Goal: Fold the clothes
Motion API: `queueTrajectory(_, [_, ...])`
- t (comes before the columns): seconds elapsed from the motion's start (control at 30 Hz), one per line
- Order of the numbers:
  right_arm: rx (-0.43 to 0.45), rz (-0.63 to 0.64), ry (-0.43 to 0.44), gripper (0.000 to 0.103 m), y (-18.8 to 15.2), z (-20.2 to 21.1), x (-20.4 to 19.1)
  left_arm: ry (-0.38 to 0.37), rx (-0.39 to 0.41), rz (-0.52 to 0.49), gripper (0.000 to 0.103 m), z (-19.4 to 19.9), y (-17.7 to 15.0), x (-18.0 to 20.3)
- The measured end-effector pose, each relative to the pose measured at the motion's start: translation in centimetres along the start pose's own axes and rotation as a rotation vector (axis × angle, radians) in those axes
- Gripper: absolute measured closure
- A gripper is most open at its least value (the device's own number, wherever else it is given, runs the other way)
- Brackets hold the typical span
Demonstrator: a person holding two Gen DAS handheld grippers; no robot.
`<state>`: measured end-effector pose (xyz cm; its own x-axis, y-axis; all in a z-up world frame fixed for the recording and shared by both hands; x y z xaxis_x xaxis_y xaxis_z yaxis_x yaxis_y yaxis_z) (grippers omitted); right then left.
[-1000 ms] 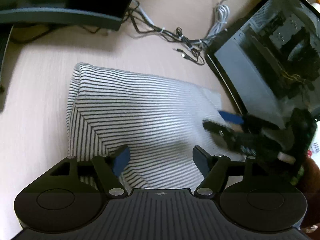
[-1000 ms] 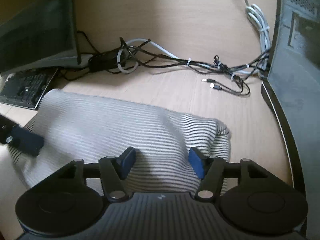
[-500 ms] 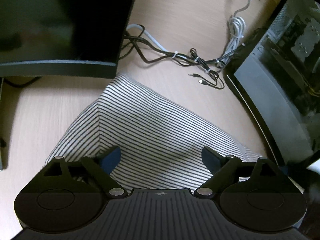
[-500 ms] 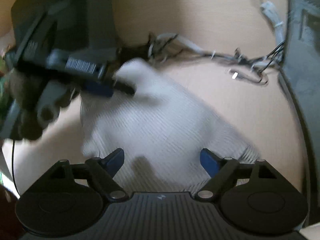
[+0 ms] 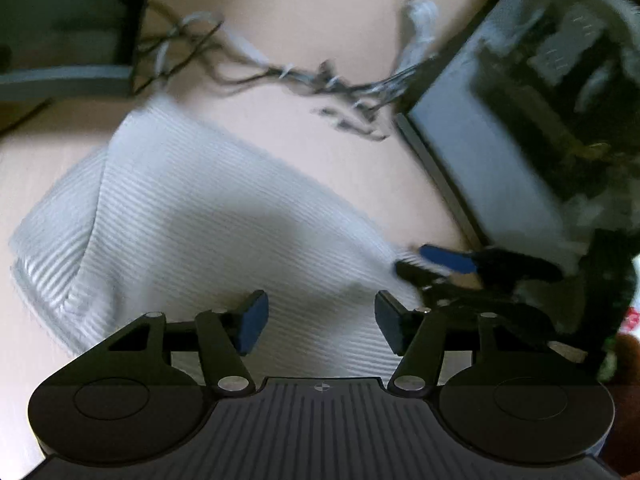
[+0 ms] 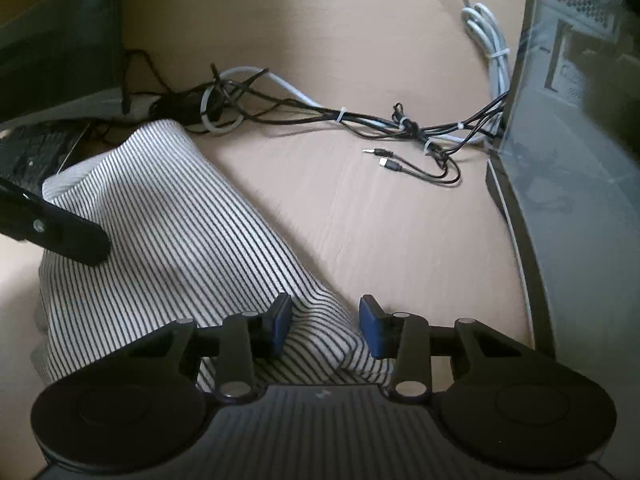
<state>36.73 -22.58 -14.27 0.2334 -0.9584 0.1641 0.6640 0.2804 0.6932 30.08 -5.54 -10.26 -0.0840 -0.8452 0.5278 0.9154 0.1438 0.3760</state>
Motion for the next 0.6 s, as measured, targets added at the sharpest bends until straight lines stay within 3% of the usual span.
queueTrajectory(0.07, [0.004, 0.001, 0.014, 0.064, -0.4, 1.3, -0.4, 0.011, 0.01, 0.03, 0.044, -0.4, 0.0, -0.3])
queueTrajectory(0.2, [0.016, -0.003, 0.047, 0.059, -1.0, 0.3, 0.5, 0.036, 0.041, 0.046, 0.044, -0.7, -0.2, -0.4])
queueTrajectory(0.6, [0.031, -0.046, 0.057, 0.058, -0.7, -7.0, 4.3, 0.065, 0.099, -0.014, 0.044, -0.2, -1.1, -0.8])
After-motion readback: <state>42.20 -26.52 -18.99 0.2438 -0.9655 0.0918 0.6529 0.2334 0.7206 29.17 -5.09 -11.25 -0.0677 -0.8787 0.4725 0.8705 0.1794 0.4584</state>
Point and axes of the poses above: each gripper's, at about its wrist camera, not at the fingertips, and z roughly against the way its jaws point, x to its right, y to its top, the point moved 10 cm from there along -z, roughly the way its jaws point, and after that the axes turned 13 degrees about z, right-handed, at the moved point
